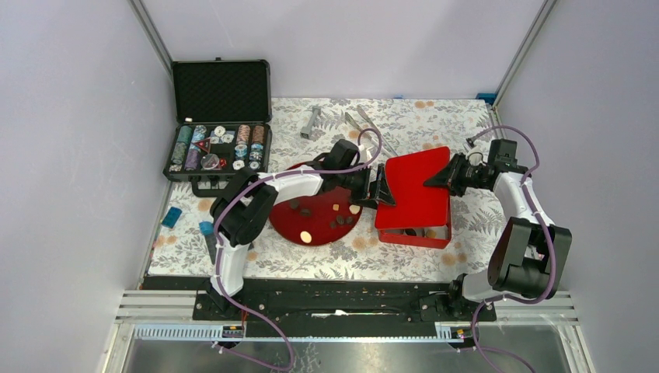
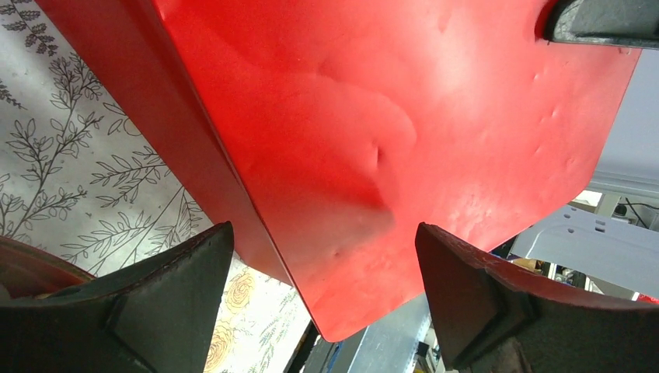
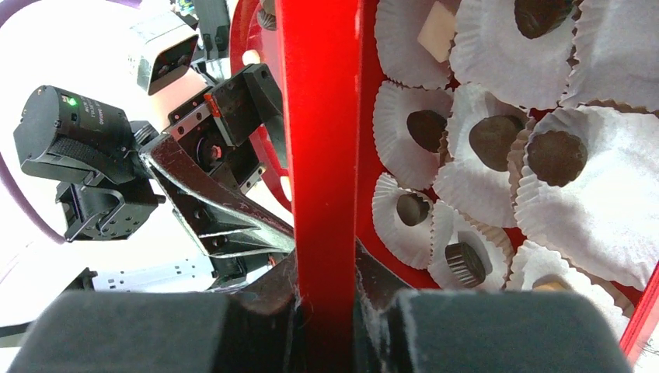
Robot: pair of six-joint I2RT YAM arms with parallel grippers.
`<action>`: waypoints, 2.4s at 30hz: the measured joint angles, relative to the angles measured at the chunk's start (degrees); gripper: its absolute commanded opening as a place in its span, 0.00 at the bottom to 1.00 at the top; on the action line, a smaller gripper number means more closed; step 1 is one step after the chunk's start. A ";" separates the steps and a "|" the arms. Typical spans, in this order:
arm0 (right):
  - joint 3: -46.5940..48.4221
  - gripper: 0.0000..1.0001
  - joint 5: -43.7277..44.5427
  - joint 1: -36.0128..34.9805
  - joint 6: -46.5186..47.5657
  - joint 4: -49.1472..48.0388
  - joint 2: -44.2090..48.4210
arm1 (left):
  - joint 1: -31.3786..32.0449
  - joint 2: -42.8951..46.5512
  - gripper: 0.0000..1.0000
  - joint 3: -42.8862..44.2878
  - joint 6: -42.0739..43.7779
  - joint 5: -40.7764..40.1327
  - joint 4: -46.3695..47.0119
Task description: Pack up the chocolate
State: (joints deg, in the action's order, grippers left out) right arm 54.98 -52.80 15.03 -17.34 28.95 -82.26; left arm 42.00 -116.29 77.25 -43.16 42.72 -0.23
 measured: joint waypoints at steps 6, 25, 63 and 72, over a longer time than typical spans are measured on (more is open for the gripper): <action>0.02 0.47 3.91 0.02 0.63 1.79 -0.04 | 0.00 -0.09 0.91 0.00 -0.20 0.00 0.15; 0.04 0.78 22.40 0.04 0.87 5.53 3.63 | 1.18 -1.36 0.91 1.64 -1.05 0.39 0.31; -11.34 1.00 33.81 0.04 -4.37 -3.10 5.70 | 2.78 -1.62 0.92 5.66 -3.74 -6.38 -4.90; -15.15 1.00 27.74 0.52 -8.07 -7.37 8.11 | 2.56 -1.99 0.93 7.96 -2.03 -7.93 -8.79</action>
State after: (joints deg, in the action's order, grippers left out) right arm 39.83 -25.06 15.55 -25.41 21.58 -74.15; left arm 44.56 -118.28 85.21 -45.19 34.79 -9.02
